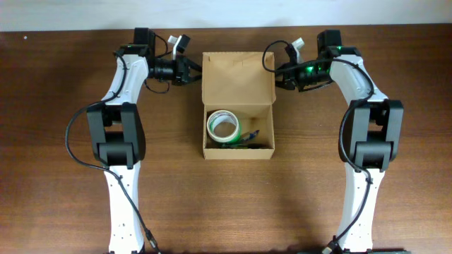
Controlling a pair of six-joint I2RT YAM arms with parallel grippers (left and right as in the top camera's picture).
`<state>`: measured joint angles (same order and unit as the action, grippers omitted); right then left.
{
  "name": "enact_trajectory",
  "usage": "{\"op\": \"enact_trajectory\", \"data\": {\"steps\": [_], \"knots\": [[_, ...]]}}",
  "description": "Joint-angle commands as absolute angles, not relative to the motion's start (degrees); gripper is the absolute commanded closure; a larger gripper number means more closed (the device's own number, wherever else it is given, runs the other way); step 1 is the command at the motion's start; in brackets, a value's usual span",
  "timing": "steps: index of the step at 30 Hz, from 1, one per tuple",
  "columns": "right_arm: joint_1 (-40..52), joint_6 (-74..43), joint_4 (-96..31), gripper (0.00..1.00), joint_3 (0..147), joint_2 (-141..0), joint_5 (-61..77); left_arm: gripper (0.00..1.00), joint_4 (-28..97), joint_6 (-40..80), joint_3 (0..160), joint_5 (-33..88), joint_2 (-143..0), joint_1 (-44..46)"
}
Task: Pack container
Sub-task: 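Move both grippers to the raised box lid flaps on either side, then push the lid down over the box with both grippers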
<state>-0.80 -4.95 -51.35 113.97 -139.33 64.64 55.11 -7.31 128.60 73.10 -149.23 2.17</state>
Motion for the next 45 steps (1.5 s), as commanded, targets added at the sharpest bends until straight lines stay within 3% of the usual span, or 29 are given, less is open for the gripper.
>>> {"op": "enact_trajectory", "data": {"steps": [1, 14, 24, 34, 45], "knots": [[0.1, -3.2, -51.4, 0.96, 115.1, -133.4, 67.2, 0.98, 56.0, -9.8, 129.9, 72.7, -143.0, 3.1], [4.8, 2.0, -57.8, 0.96, 115.1, -122.8, 56.0, 0.98, 78.0, -22.1, 130.0, 57.4, -131.7, 4.0], [10.1, 6.2, -70.2, 0.96, 115.1, -118.2, 40.5, 0.98, 90.6, -22.8, 129.9, 38.4, -129.2, 8.3], [16.0, 6.2, -80.5, 0.96, 115.1, -113.5, 22.3, 0.98, 91.6, -18.0, 129.9, 19.6, -123.6, 15.4], [21.4, 6.0, -86.4, 0.96, 114.6, -112.6, 11.7, 0.98, 94.9, -15.7, 122.7, 11.4, -117.3, 19.9]]}}
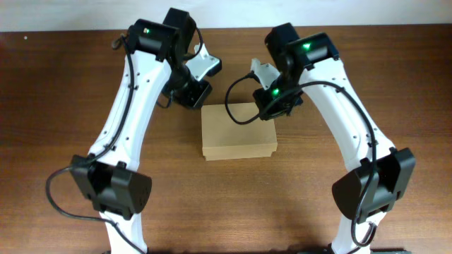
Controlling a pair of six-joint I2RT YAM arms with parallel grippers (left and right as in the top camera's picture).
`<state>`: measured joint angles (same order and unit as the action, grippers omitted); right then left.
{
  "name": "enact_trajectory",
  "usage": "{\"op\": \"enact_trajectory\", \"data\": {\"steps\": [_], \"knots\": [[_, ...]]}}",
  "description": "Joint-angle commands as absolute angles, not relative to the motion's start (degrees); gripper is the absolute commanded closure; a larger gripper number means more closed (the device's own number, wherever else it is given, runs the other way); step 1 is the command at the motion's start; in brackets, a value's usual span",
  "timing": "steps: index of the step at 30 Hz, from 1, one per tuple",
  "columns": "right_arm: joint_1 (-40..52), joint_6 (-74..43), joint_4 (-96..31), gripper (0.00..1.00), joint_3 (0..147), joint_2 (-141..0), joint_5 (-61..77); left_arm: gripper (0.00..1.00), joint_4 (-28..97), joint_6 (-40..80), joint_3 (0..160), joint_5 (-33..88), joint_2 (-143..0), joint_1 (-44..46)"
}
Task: Pack container
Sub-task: 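Push the lid down over the box with both grippers, then lift both grippers away from the closed box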
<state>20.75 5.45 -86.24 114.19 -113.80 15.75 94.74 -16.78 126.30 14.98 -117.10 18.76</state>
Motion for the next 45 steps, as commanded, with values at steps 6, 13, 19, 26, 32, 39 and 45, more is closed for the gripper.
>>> {"op": "enact_trajectory", "data": {"steps": [6, 13, 19, 26, 32, 39, 45], "knots": [[21.4, 6.0, -86.4, 0.96, 114.5, -112.9, 11.0, 0.98, 90.5, -15.6, 112.7, 10.7, -117.3, 21.4], [21.4, 5.9, -83.1, 0.96, 108.8, -113.6, 10.5, 0.98, 84.0, -14.6, 102.8, 11.1, -117.3, 21.6], [21.4, 5.5, -77.0, 0.96, 99.9, -113.6, 10.5, 0.98, 80.3, -14.5, 97.6, 12.3, -117.3, 21.6], [21.4, 5.1, -70.6, 0.96, 92.1, -113.6, 10.5, 0.98, 78.0, -14.2, 95.4, 12.6, -117.2, 21.6], [20.7, 3.5, -70.9, 0.96, 98.0, -111.8, 10.5, 0.98, 78.0, -12.8, 98.8, 11.9, -114.2, 21.1], [14.6, 0.9, -81.8, 0.96, 123.1, -109.6, 9.1, 0.89, 80.0, -8.2, 115.6, 3.6, -107.3, 16.8], [9.9, -0.6, -94.0, 0.96, 144.4, -109.6, -0.8, 0.86, 81.5, -8.7, 130.6, -5.2, -103.8, 10.5]]}}
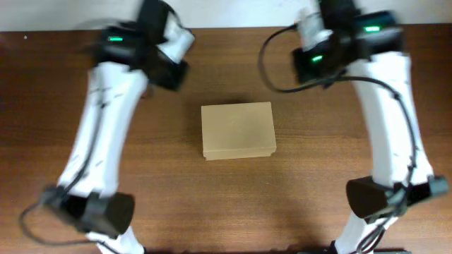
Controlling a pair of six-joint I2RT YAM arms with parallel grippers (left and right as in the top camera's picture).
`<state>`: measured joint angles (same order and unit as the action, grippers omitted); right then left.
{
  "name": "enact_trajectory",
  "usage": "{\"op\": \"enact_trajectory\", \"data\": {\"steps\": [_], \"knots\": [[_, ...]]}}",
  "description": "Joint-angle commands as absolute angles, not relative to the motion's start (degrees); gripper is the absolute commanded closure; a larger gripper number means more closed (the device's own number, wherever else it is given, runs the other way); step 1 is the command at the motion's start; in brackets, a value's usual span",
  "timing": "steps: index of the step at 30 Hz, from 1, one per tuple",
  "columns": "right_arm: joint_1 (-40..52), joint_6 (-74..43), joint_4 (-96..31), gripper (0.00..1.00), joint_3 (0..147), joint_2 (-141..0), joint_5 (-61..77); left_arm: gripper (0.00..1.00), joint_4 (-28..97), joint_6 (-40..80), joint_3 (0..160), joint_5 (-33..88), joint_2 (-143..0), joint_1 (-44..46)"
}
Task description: Pack container
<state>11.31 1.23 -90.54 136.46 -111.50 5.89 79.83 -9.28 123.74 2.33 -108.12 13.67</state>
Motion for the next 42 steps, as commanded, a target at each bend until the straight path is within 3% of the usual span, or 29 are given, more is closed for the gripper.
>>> {"op": "enact_trajectory", "data": {"steps": [1, 6, 11, 19, 24, 25, 26, 28, 42], "knots": [[9.3, -1.1, -95.0, 0.96, 146.5, -109.3, -0.7, 0.86, 82.4, -9.1, 132.0, -6.2, -103.7, 9.8], [7.4, -1.2, -96.4, 0.96, 147.4, -104.2, -0.7, 0.85, 85.2, -9.3, 132.6, -6.6, -102.3, 6.3], [3.4, -1.5, -92.9, 0.96, 135.9, -92.2, -0.7, 0.8, 81.3, -9.3, 124.0, -2.8, -96.8, 1.5], [0.4, -2.2, -83.8, 0.95, 107.4, -68.7, -1.0, 0.5, 71.2, -9.3, 101.1, -2.3, -81.5, -0.8], [0.4, -2.2, -82.8, 0.95, 95.2, -58.5, -1.2, 0.47, 72.0, -9.2, 88.8, -2.3, -72.7, -0.8], [0.4, -2.2, -82.4, 0.87, 93.8, -57.3, -1.1, 0.35, 71.7, -9.2, 87.0, -2.3, -71.7, -0.8], [0.4, -2.2, -81.6, 0.57, 91.9, -55.6, -1.2, 0.01, 70.5, -9.2, 84.1, -2.3, -70.3, -0.8], [0.4, -2.2, -80.7, 0.01, 90.7, -54.4, -1.1, 0.01, 70.0, -9.2, 81.1, -2.3, -69.0, -0.8], [0.4, -2.2, -80.7, 0.01, 90.6, -56.3, -1.1, 0.01, 70.3, -9.2, 79.9, -2.3, -69.6, -0.8]]}}
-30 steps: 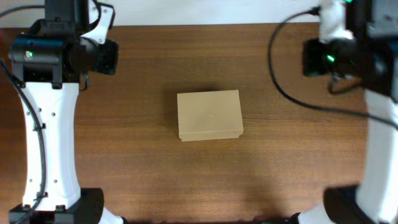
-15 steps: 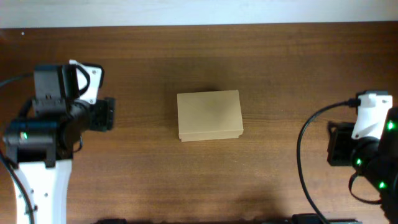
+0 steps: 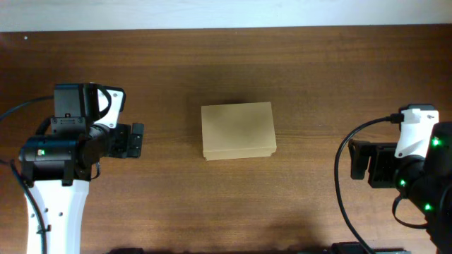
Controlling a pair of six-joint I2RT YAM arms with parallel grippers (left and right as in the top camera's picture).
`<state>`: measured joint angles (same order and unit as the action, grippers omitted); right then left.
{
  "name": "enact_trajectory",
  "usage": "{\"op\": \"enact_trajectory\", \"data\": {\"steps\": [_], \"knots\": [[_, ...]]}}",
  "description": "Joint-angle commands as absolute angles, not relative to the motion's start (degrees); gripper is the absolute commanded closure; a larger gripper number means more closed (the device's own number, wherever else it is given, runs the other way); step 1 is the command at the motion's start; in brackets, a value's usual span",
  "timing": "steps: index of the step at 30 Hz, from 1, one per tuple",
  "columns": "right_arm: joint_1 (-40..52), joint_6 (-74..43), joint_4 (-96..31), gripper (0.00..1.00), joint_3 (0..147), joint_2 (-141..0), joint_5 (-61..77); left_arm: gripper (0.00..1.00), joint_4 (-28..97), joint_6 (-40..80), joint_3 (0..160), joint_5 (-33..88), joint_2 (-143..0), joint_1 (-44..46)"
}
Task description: Pack container
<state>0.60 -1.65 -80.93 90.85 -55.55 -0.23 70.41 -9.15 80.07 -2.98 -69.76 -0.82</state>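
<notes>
A brown cardboard box [image 3: 238,130] sits at the middle of the table with its lid down flat, so whatever is inside is hidden. My left gripper [image 3: 134,140] hovers well to the left of the box, pointing toward it, and touches nothing. My right gripper [image 3: 358,161] is far to the right of the box and slightly nearer the front, also pointing at it. The overhead view is too coarse to show whether either pair of fingers is apart. Neither gripper holds anything that I can see.
The dark wooden table [image 3: 233,204] runs up to a white wall along the back edge. Black cables loop from each arm at the left and right sides. Nothing else stands on the table.
Both arms were stretched out at the back of the table, left and right of the shut box. Now they are drawn back to the table's sides, low and folded. The box has not moved.
At first the box was open, a tape roll and small items inside, with both grippers at the sides of its raised lid. Then the lid was down with both grippers over its back edge. After that the arms were apart at the back, and now they rest at the sides.
</notes>
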Motion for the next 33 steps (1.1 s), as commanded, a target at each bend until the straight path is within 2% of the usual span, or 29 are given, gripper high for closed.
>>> {"op": "enact_trajectory", "data": {"steps": [1, 13, 18, 20, 24, 28, 33], "knots": [[0.4, -2.2, -80.7, 0.01, 90.6, -56.5, -1.1, 0.01, 70.3, -9.2, 79.9, -2.3, -69.6, -0.8], [0.4, -2.2, -80.7, 0.01, 90.5, -59.5, -1.1, 0.01, 70.3, -9.2, 79.9, -2.3, -69.6, -0.8], [0.3, -2.2, -80.7, 0.01, 88.6, -55.3, -1.1, 0.01, 70.3, -9.2, 79.9, -2.3, -69.6, -0.8], [0.2, -0.4, -77.0, 0.01, 84.9, -51.2, -4.0, 0.01, 70.3, -9.2, 79.9, -2.3, -69.6, -0.8], [-0.9, -0.5, -64.6, 0.01, 70.2, -40.2, -4.2, 0.01, 70.3, -9.2, 79.9, -2.3, -69.6, -0.8], [-3.2, -0.5, -50.7, 0.01, 48.8, -26.6, -4.1, 0.01, 70.3, -9.2, 79.9, -2.3, -69.6, -0.8], [-3.5, -0.5, -41.4, 0.01, 27.9, -12.7, -4.1, 0.01, 70.3, -9.2, 79.9, -2.3, -69.6, -0.8]]}}
